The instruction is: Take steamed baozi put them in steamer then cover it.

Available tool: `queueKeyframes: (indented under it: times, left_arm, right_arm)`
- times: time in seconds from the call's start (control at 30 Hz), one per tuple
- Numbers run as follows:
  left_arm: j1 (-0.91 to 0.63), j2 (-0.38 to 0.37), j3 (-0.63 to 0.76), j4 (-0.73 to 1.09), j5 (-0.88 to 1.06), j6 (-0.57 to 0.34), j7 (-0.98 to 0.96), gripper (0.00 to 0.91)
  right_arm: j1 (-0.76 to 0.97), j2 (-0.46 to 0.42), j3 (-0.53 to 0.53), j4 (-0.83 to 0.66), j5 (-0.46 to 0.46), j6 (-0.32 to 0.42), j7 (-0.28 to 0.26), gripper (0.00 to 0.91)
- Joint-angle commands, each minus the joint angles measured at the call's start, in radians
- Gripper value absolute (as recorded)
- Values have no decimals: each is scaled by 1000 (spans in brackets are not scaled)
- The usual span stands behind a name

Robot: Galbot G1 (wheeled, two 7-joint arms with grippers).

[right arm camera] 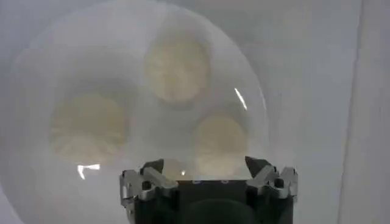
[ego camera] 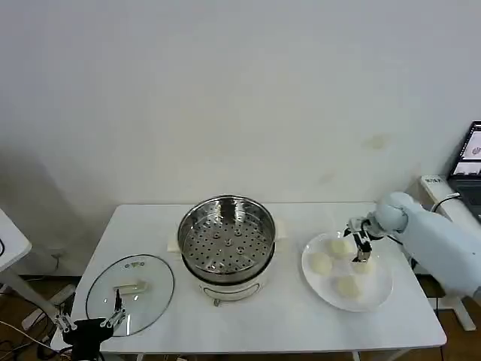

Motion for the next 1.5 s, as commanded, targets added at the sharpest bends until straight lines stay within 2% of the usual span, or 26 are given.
queueKeyframes:
  times: [0.03, 0.27, 0.33, 0.37, 0.43, 0.6, 0.67, 0.9, 1.07, 1.27, 1.5]
  left_arm:
    - [2, 0, 0, 2, 1, -1, 0, 907]
    - [7, 0, -3, 1, 2, -1, 0, 907]
    - [8, 1, -5, -1, 2, -1, 0, 907]
    - [9, 1, -5, -2, 2, -2, 0, 907]
    - [10, 1, -5, -3, 2, -2, -1, 907]
    - [9, -1, -2, -1, 4, -4, -3, 907]
    - [11, -2, -1, -2, 3, -4, -4, 907]
    - [14, -2, 2, -5, 4, -2, -6, 907]
    - [10, 1, 4, 1, 2, 0, -5, 907]
    - [-18, 37, 8, 68, -38, 11, -4, 907]
    - [-34, 53, 8, 93, -104, 28, 0, 907]
  right_arm:
    - [33, 85, -33, -141, -23, 3, 20, 907]
    - [28, 108, -33, -169, -21, 8, 17, 907]
    - [23, 107, -37, -166, -23, 6, 15, 856]
    - [21, 107, -39, -163, -23, 6, 14, 776]
    - [18, 107, -38, -158, -22, 1, 15, 705]
    - [17, 111, -37, -163, -21, -5, 25, 645]
    - [14, 107, -37, -152, -18, -9, 24, 595]
    - [18, 84, -40, -116, -7, -11, 20, 605]
    - [66, 27, -66, -18, 27, -10, 3, 605]
    - [268, -26, -161, 72, 133, -8, -2, 605]
    - [503, 25, -303, 75, 247, -4, 1, 605]
